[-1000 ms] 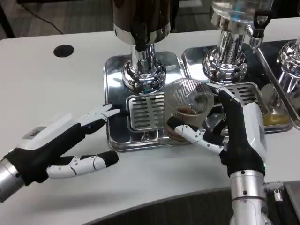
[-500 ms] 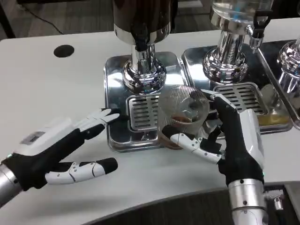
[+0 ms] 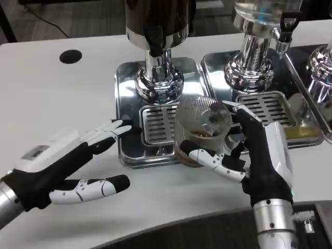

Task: Grasp the cup under the faucet to collect the drink, then remove the cup.

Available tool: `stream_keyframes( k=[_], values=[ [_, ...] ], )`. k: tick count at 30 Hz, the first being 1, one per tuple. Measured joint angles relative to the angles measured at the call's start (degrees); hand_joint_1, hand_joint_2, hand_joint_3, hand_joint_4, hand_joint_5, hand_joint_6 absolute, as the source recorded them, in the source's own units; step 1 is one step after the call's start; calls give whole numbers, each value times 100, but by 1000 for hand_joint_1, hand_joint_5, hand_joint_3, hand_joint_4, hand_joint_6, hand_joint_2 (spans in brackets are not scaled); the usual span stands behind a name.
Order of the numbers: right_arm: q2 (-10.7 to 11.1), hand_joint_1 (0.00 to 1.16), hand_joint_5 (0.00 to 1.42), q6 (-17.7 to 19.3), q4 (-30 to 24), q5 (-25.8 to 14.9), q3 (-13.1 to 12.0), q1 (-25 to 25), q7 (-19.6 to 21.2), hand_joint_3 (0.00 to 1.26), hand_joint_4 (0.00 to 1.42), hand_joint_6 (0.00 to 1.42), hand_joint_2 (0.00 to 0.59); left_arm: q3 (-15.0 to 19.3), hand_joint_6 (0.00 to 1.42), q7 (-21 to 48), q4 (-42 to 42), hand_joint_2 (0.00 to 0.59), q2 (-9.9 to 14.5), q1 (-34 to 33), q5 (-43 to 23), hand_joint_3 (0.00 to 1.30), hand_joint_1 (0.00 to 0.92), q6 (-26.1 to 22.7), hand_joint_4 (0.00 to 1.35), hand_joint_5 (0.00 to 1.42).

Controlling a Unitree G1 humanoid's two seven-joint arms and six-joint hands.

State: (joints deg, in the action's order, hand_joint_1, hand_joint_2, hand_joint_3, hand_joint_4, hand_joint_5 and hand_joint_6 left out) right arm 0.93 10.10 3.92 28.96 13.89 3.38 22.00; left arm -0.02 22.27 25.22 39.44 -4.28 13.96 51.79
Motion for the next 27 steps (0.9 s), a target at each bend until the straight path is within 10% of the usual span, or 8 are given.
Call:
stream_keyframes(
  k=[27],
  values=[
    [31,754,829,0,0,2,0,0,-53,529,588,1161,200,-3,77,0,-1,142,0,1,-4,121,0,-57,0,0]
  ],
)
